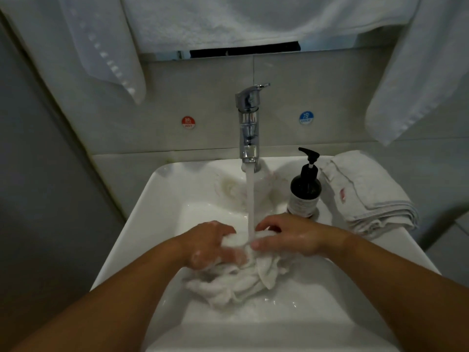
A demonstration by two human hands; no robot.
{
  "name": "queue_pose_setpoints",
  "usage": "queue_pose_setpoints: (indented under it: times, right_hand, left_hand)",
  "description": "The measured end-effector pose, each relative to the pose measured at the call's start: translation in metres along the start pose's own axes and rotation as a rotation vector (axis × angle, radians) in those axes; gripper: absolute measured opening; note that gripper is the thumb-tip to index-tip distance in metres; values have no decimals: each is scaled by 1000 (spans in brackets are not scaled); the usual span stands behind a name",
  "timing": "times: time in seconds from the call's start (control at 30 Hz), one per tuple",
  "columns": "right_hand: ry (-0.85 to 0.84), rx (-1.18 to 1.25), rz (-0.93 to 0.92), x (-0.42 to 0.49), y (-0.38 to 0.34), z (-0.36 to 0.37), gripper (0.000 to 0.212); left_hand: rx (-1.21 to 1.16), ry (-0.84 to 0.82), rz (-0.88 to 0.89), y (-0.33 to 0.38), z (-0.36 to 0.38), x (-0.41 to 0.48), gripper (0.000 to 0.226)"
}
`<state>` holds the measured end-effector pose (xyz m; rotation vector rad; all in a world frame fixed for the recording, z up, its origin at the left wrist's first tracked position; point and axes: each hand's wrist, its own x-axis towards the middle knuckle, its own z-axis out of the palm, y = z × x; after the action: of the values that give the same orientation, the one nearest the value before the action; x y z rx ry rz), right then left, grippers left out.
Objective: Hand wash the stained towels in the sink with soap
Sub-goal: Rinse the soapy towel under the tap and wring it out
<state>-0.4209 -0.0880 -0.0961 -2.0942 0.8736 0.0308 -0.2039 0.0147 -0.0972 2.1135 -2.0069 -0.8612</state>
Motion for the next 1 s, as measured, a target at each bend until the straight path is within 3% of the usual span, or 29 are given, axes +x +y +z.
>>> queue_pose_setpoints:
  times: [0.03, 0.13, 0.23, 0.3, 0.37, 0.43, 0.53, 0.63, 0.77, 0.83, 0.93, 1.0]
  right_hand:
    - [24, -57, 0, 4, 1, 4, 64]
    - [107, -63, -49, 8, -4, 3, 39]
    - [293, 22, -179, 7, -10, -12, 33]
    - [397, 211, -274, 0, -15, -16, 23]
    - [472, 350, -325, -5, -16, -17, 21]
    - [459, 414, -288, -6, -15, -18, 38]
    - [235, 280, -106, -4, -8, -18, 53]
    - [134, 156, -52, -6, 1, -19, 44]
    - [156, 541, -89, -12, -3, -21, 34]
    - [208, 659, -121, -7, -7, -18, 33]
    - [275, 686, -128, 0, -6, -11, 29]
    - [193, 527, -70, -1, -2, -10, 38]
  left_hand:
    - [7, 50, 36, 0, 1, 2, 48]
    - [-59, 248, 96, 0, 0, 3, 31]
    - [-434, 459, 106, 2, -8, -1, 32]
    - [-698, 418, 167, 1, -14, -5, 50]
    - [-794, 365, 211, 0, -17, -8, 63]
    - [-777, 418, 172, -1, -16, -6, 49]
    - [-766, 376, 19, 3, -10, -5, 18]
    - [-720, 322, -102, 9, -5, -6, 37]
    - [-1026, 372, -176, 19, -10, -8, 41]
    - [-1156, 313, -94, 17, -12, -9, 35]
    - [-1028, 114, 5, 8, -6, -10, 50]
    - [-813, 138, -34, 9, -2, -7, 48]
